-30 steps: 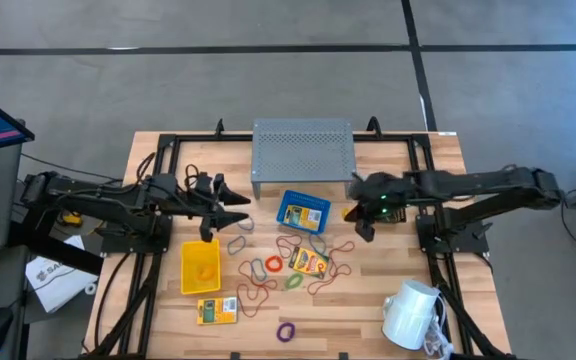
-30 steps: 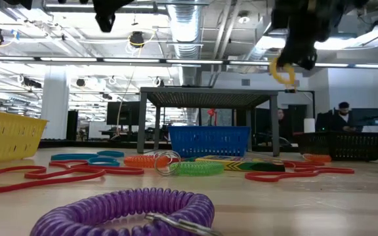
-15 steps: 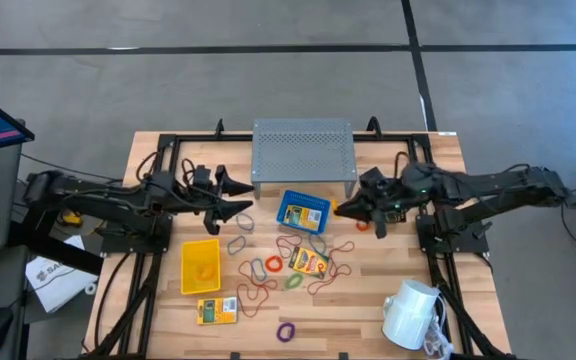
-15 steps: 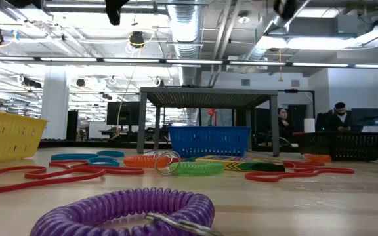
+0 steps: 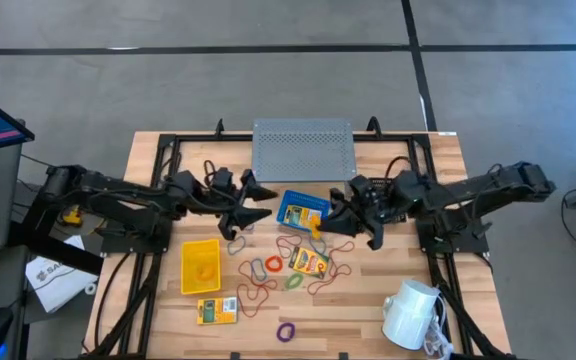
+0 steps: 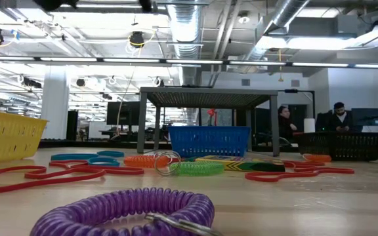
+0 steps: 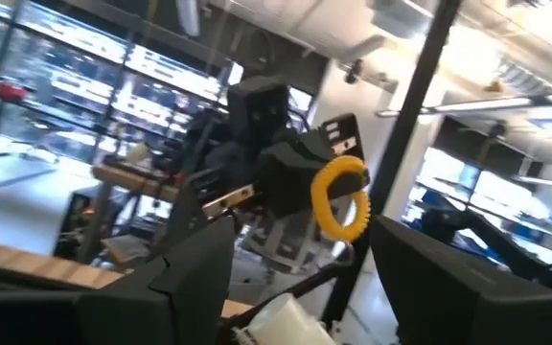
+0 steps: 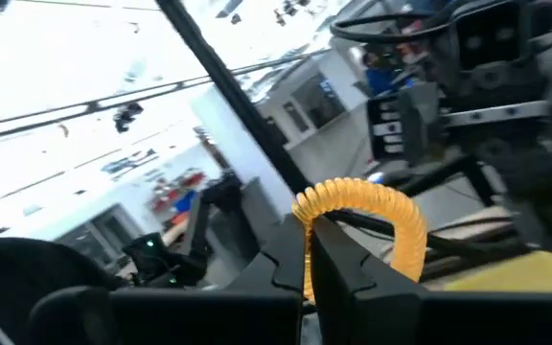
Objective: Pick & Place Office Desk Supplies
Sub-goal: Put the yellow spring keychain into the yellow bin
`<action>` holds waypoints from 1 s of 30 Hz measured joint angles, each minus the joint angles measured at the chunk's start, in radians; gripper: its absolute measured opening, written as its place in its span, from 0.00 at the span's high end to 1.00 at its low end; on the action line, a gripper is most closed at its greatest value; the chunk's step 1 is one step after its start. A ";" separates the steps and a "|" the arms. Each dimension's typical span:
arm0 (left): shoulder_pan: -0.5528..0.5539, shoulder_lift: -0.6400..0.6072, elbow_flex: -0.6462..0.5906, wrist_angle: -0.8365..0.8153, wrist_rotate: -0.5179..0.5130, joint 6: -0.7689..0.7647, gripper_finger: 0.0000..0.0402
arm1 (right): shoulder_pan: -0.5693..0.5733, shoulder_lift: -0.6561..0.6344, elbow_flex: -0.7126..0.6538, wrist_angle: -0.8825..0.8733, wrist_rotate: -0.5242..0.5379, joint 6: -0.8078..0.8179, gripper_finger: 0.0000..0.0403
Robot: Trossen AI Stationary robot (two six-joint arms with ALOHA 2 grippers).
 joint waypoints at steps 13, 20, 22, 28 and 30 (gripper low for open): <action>-0.012 0.101 0.154 -0.002 0.180 -0.155 0.40 | -0.010 0.195 0.243 0.008 -0.138 -0.036 1.00; -0.041 0.096 0.165 0.003 0.180 -0.196 0.41 | -0.025 0.246 0.283 0.005 -0.164 -0.029 1.00; -0.048 0.094 0.165 0.008 0.180 -0.209 0.41 | -0.034 0.245 0.284 0.003 -0.174 -0.027 1.00; -0.061 0.094 0.164 0.027 0.180 -0.212 0.44 | -0.045 0.257 0.285 0.037 -0.188 -0.015 1.00; -0.061 0.095 0.164 0.040 0.180 -0.212 0.46 | -0.046 0.262 0.285 0.035 -0.189 -0.009 1.00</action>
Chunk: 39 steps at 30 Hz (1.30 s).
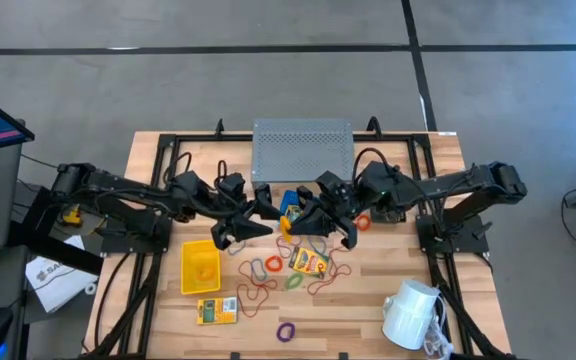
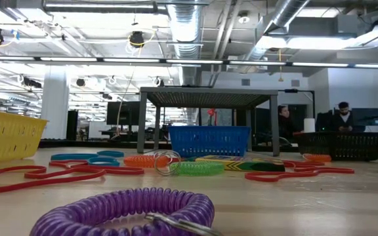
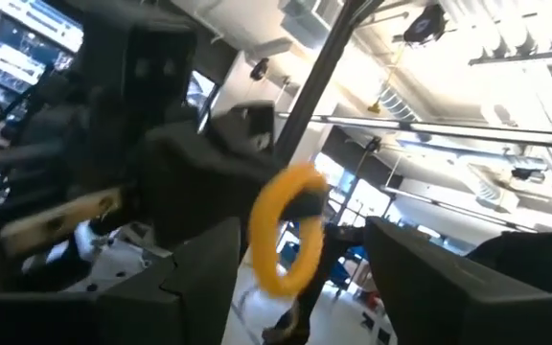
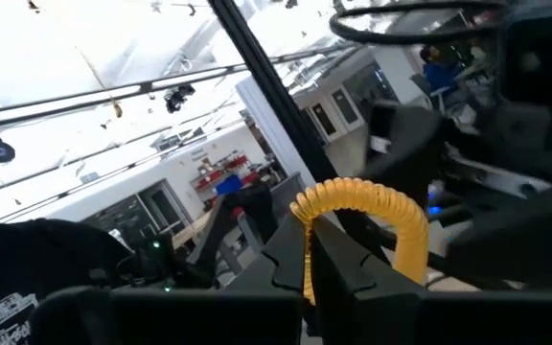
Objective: Pick & Place Office Desk Supplies
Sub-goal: Put the yellow spring keychain into the yellow bin
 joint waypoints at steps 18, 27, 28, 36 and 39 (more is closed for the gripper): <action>-0.001 -0.001 0.000 0.031 -0.002 0.000 0.55 | -0.022 0.010 0.000 0.030 0.001 0.001 1.00; 0.003 -0.001 -0.001 0.031 -0.003 0.005 0.55 | -0.044 0.013 0.000 0.075 0.002 0.018 1.00; 0.003 -0.001 -0.001 0.031 -0.003 0.005 0.56 | -0.044 0.014 0.000 0.078 0.001 0.023 1.00; 0.003 -0.001 -0.001 0.031 -0.003 0.006 0.59 | -0.054 0.016 -0.001 0.075 0.000 0.031 1.00; 0.003 -0.001 -0.001 0.031 -0.003 0.008 0.64 | -0.062 0.016 -0.001 0.075 0.000 0.032 1.00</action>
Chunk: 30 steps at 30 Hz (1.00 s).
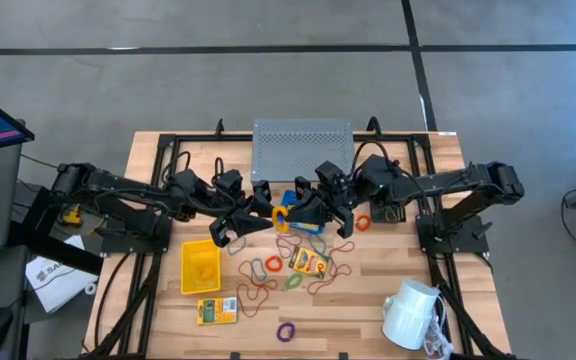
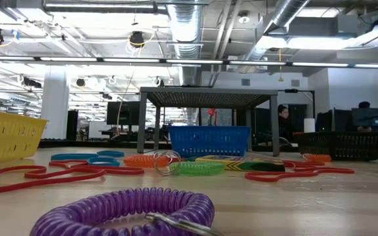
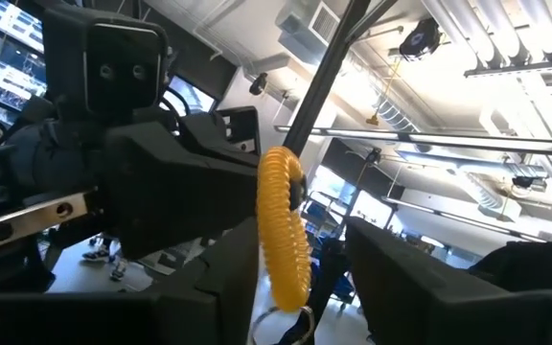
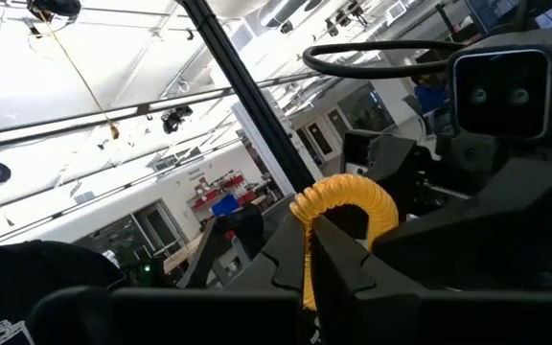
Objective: Pick & Place Office Desk Supplies
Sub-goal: Put the yellow spring keychain into the yellow bin
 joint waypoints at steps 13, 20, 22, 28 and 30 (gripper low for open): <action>-0.002 0.000 0.000 0.000 0.001 0.086 0.96 | -0.001 0.000 0.000 0.000 0.002 -0.005 0.98; -0.002 0.000 0.000 0.000 0.001 0.088 0.98 | -0.001 0.000 0.000 -0.008 0.026 0.018 0.85; -0.002 0.000 0.000 0.002 0.001 0.094 0.99 | -0.001 0.000 0.000 -0.012 0.028 0.019 0.79; -0.002 0.000 0.000 0.008 0.012 0.106 0.99 | -0.001 0.000 0.000 -0.010 0.030 0.006 0.63; -0.002 0.000 0.000 0.018 0.014 0.106 0.99 | -0.001 0.000 0.000 -0.008 0.030 0.006 0.58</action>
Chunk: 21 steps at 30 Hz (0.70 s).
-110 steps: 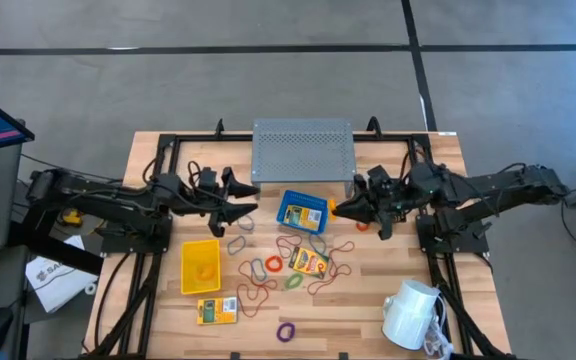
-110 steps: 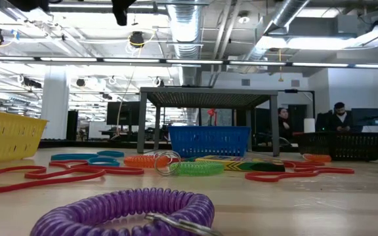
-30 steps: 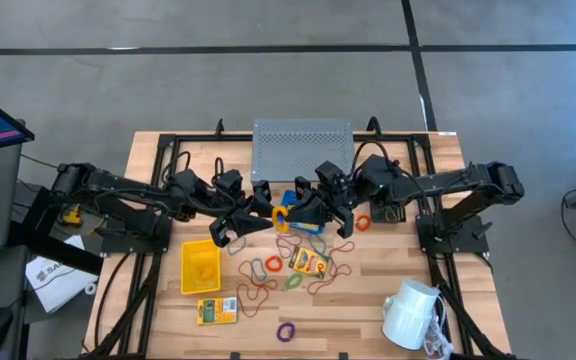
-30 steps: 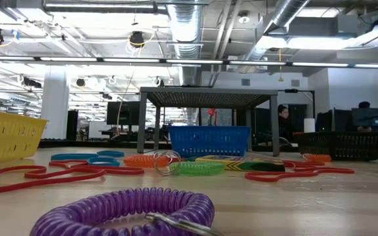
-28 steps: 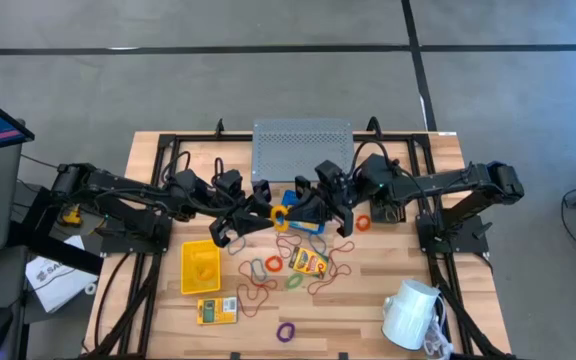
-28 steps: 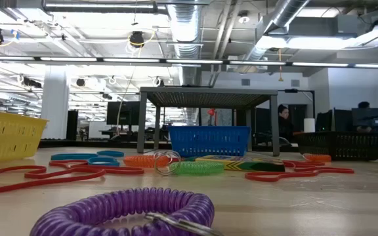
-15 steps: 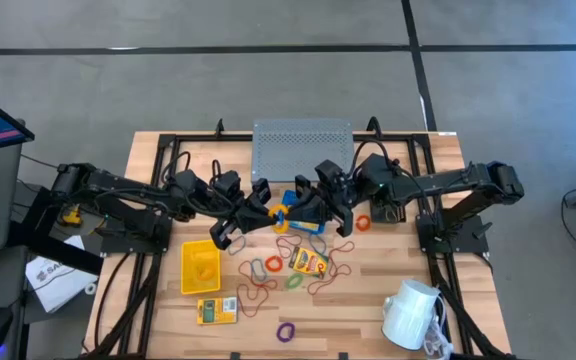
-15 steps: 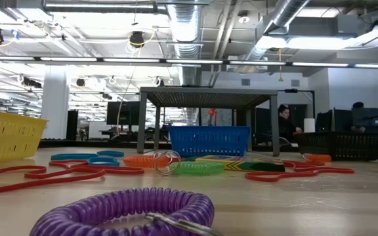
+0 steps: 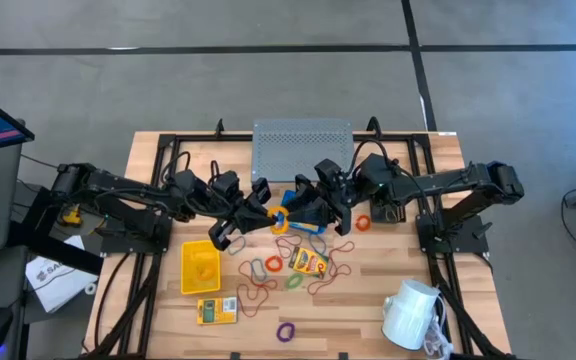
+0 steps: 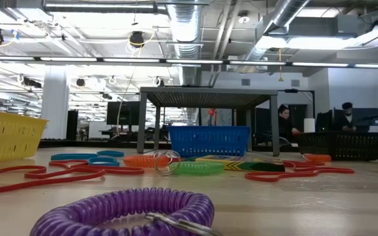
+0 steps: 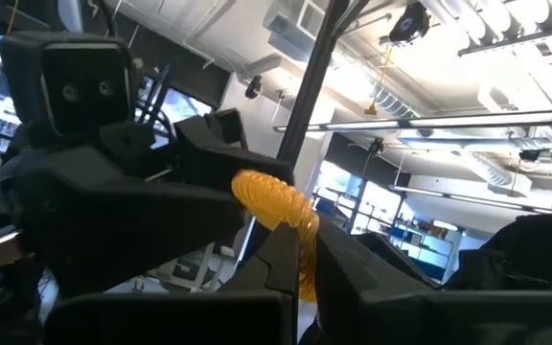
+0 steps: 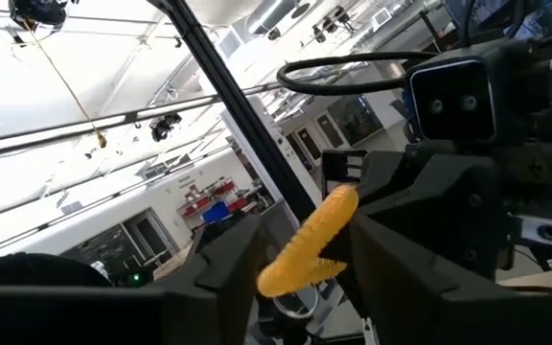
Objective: Pick & Place Office Desk Supplies
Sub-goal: Put the yellow spring keychain into the yellow bin
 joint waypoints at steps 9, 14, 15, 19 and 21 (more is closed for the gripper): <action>0.009 -0.023 -0.004 -0.007 0.036 0.006 0.99 | -0.011 -0.002 0.000 0.009 0.029 0.023 0.51; 0.035 -0.104 -0.004 -0.156 0.061 0.011 0.99 | -0.025 -0.015 -0.001 0.012 0.028 0.023 0.53; 0.042 -0.129 -0.003 -0.214 0.061 0.027 0.99 | -0.027 -0.024 -0.001 0.009 0.025 0.023 0.54; 0.063 -0.266 -0.003 -0.509 0.037 0.080 0.99 | -0.045 -0.064 -0.001 -0.010 0.013 0.023 0.56; 0.069 -0.342 -0.003 -0.670 0.009 0.086 0.99 | -0.057 -0.090 -0.001 -0.033 -0.001 0.016 0.57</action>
